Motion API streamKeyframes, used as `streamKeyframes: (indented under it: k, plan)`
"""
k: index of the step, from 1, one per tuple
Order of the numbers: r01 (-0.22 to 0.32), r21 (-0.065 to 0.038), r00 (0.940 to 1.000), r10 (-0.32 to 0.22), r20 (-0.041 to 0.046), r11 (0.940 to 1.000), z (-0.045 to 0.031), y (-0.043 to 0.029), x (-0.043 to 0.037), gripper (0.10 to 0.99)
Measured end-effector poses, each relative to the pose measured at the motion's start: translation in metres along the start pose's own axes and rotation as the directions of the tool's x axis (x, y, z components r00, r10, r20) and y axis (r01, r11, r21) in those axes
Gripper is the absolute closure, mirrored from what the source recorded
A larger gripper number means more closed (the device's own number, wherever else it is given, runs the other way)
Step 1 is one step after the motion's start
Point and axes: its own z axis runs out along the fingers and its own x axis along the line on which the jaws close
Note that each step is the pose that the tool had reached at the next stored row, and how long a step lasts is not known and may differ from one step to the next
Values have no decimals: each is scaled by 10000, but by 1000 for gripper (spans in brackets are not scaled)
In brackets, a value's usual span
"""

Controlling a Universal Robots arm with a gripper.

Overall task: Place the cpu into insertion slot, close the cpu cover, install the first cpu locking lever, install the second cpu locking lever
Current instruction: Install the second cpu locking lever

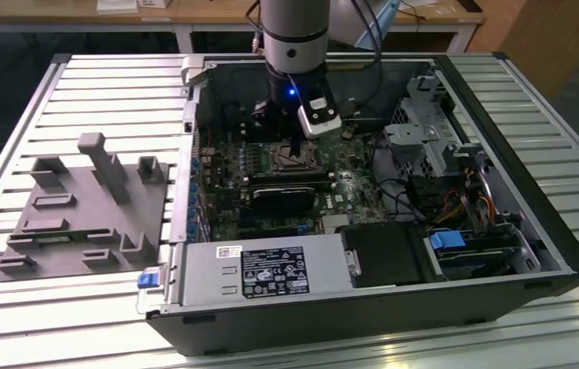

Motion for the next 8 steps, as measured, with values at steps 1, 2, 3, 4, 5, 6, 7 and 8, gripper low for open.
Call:
streamKeyframes:
  k: [1, 2, 3, 4, 5, 6, 7, 8]
  plan:
    - [0, 1, 10000, 0, 0, 10000, 0, -7, -2, 980]
    - [0, 1, 10000, 0, 0, 10000, -1, -16, -4, 980]
    - [0, 0, 10000, 0, 0, 10000, -1, -25, -7, 980]
    - [0, 0, 10000, 0, 0, 10000, -2, -35, -9, 980]
    - [0, 0, 10000, 0, 0, 10000, -2, -45, -12, 980]
    - [1, 1, 10000, -1, 0, 10000, -3, -56, -15, 980]
    - [0, 0, 10000, 0, 0, 10000, -3, -65, -18, 980]
    - [0, 0, 10000, 0, 0, 10000, -4, -75, -20, 980]
